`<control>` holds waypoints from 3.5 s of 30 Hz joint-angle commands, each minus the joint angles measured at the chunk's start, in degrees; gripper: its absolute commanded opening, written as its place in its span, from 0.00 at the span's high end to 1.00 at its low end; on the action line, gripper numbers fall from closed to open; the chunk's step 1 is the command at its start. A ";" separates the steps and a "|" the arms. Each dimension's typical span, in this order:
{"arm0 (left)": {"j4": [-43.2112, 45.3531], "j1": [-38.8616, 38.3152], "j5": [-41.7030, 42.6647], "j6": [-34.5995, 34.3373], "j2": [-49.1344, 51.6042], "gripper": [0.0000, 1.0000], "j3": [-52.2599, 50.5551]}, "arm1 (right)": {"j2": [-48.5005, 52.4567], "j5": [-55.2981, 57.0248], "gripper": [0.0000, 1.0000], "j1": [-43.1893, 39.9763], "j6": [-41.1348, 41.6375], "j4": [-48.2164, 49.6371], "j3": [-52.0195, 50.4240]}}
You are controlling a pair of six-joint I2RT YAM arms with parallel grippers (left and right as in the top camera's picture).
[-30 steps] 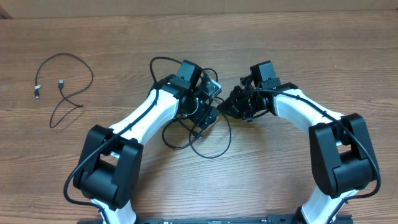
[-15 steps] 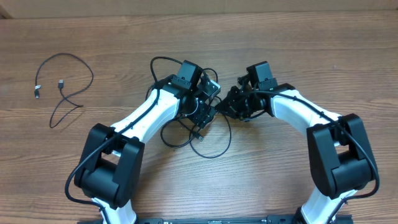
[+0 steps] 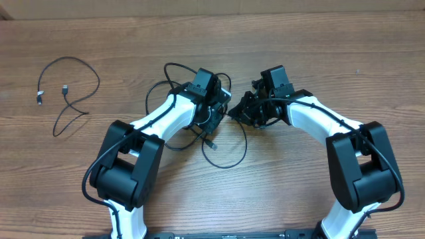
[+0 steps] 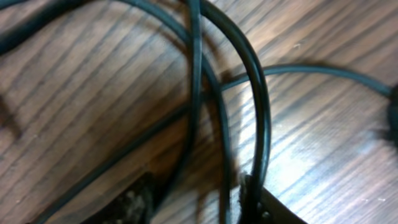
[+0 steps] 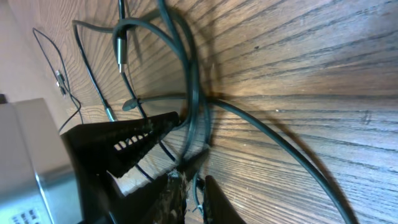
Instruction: Untangle cables
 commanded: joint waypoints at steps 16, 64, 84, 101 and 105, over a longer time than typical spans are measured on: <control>0.28 1.79 -0.48 -6.03 1.01 0.61 -0.22 | -0.37 14.29 0.72 0.22 -0.48 -9.51 0.81; -0.31 4.39 -0.72 -6.69 4.42 0.83 5.46 | -0.35 23.63 0.53 0.22 -0.44 -15.13 -0.39; -0.52 6.62 2.97 -8.37 8.46 0.96 5.18 | -0.35 23.63 0.53 0.22 -0.44 -15.10 -0.39; -13.64 6.73 19.47 -7.96 -3.02 0.96 15.58 | -0.35 23.63 0.52 0.22 -0.46 -15.08 -0.39; -13.42 6.71 19.50 -8.41 -8.33 0.96 17.35 | -0.35 23.65 0.52 0.22 -0.46 -15.08 -0.39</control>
